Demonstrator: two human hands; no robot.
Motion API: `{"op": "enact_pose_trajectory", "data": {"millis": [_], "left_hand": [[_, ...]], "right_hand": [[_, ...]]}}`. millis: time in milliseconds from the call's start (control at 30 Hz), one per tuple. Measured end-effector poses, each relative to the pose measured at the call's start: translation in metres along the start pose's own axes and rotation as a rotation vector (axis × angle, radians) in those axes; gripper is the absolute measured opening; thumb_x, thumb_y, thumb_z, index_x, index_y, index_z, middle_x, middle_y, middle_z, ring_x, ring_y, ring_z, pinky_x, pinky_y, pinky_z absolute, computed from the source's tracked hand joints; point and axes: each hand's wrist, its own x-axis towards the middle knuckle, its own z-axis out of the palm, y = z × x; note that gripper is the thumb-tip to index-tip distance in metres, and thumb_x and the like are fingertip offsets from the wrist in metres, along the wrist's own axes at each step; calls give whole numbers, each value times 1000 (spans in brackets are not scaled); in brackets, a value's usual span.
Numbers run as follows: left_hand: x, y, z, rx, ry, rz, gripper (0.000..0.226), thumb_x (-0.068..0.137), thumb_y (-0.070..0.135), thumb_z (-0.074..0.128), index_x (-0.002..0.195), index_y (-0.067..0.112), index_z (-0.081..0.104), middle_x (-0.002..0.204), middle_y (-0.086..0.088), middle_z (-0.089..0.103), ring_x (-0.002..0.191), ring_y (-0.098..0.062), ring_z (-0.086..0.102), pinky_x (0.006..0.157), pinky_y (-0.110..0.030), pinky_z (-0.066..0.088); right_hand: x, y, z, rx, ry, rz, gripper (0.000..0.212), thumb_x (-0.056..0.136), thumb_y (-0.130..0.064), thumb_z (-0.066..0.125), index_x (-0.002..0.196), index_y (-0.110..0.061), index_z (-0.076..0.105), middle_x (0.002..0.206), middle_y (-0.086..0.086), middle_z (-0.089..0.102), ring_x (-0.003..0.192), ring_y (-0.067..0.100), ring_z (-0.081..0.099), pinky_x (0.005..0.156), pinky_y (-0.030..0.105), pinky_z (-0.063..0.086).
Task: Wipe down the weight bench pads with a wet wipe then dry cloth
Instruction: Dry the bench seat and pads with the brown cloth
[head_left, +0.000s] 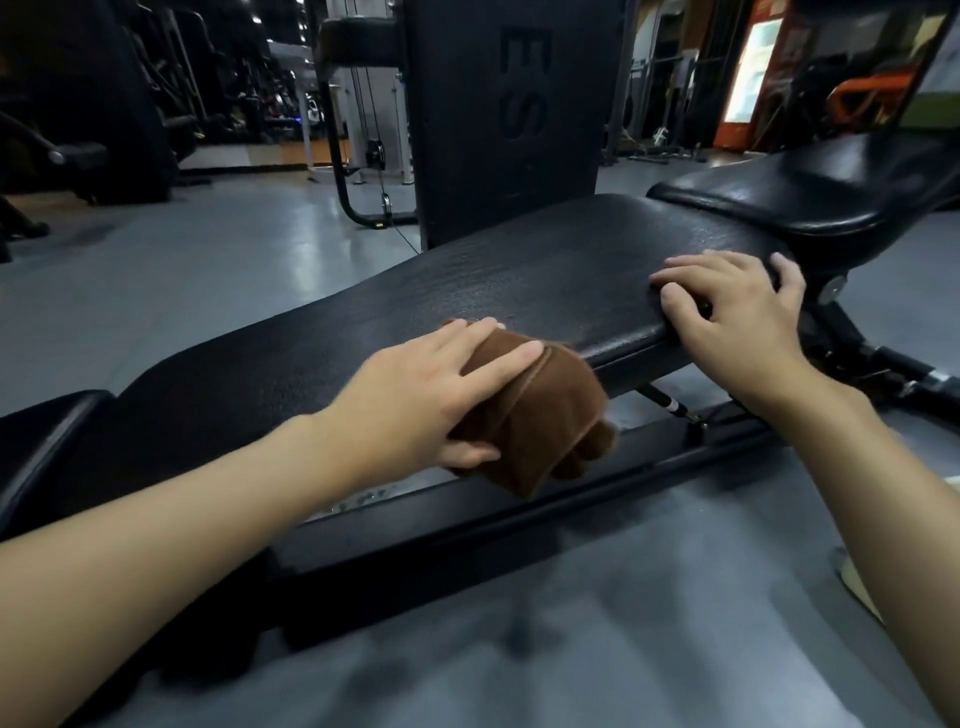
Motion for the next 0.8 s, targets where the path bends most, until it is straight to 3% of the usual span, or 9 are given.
{"op": "enact_pose_trajectory", "data": {"millis": [200, 333, 433, 500, 600, 667, 700, 733, 800], "left_hand": [[-1, 0, 3, 89, -5, -41, 95, 71, 65, 68, 149, 23, 34, 138, -22, 52, 120, -41, 56, 88, -45, 53], [43, 24, -1, 118, 11, -58, 93, 74, 68, 61, 150, 24, 30, 134, -22, 54, 116, -41, 57, 89, -45, 51], [76, 44, 0, 83, -51, -62, 89, 85, 62, 52, 153, 23, 11, 144, -21, 40, 125, -41, 44, 92, -46, 45], [84, 50, -3, 40, -63, -54, 92, 89, 60, 51, 155, 23, -1, 152, -21, 29, 134, -42, 35, 100, -47, 41], [73, 40, -10, -164, -26, -77, 95, 85, 61, 60, 151, 14, 10, 151, -12, 31, 130, -32, 43, 96, -35, 42], [64, 32, -16, -351, -32, -136, 84, 79, 67, 61, 132, 10, 30, 133, -6, 41, 110, -28, 53, 83, -34, 43], [61, 26, -18, -384, -72, -162, 79, 76, 71, 57, 122, 12, 35, 129, -6, 42, 110, -28, 52, 87, -39, 44], [57, 18, -21, -377, -121, -168, 74, 75, 75, 51, 116, 14, 38, 133, -5, 41, 122, -29, 47, 100, -45, 39], [46, -3, -31, -392, -273, -183, 63, 81, 71, 42, 125, 25, 44, 155, 2, 26, 148, -22, 15, 117, -56, 13]], "right_hand": [[0, 4, 9, 85, 85, -9, 35, 93, -35, 41, 103, -29, 74, 121, -15, 65, 129, 12, 44, 117, 51, 2], [1, 5, -1, 359, 101, 58, 30, 95, -27, 40, 100, -31, 69, 110, -15, 66, 121, 5, 51, 120, 43, 2], [-1, 7, -11, 533, 117, 132, 30, 93, -27, 42, 108, -25, 69, 103, -18, 66, 117, 11, 55, 118, 46, 23], [-11, 0, -16, 580, 309, 208, 32, 90, -19, 46, 114, -14, 67, 103, -9, 65, 103, 11, 59, 101, 46, 43], [-46, -35, -4, 473, 643, 99, 33, 82, -5, 49, 112, 2, 56, 103, 9, 51, 93, 25, 52, 83, 52, 44], [-77, -69, 17, 401, 544, -157, 34, 81, -9, 54, 113, 2, 50, 105, 15, 51, 96, 30, 51, 80, 55, 43], [-90, -85, 28, 391, 443, -266, 38, 81, -13, 57, 116, 0, 48, 110, 18, 53, 101, 34, 52, 84, 55, 44], [-99, -97, 38, 376, 334, -332, 44, 82, -18, 60, 120, -2, 46, 118, 21, 53, 109, 36, 52, 90, 54, 43], [-109, -115, 53, 266, 186, -338, 58, 81, -30, 65, 131, -8, 43, 133, 23, 49, 125, 36, 46, 103, 49, 38]]}}
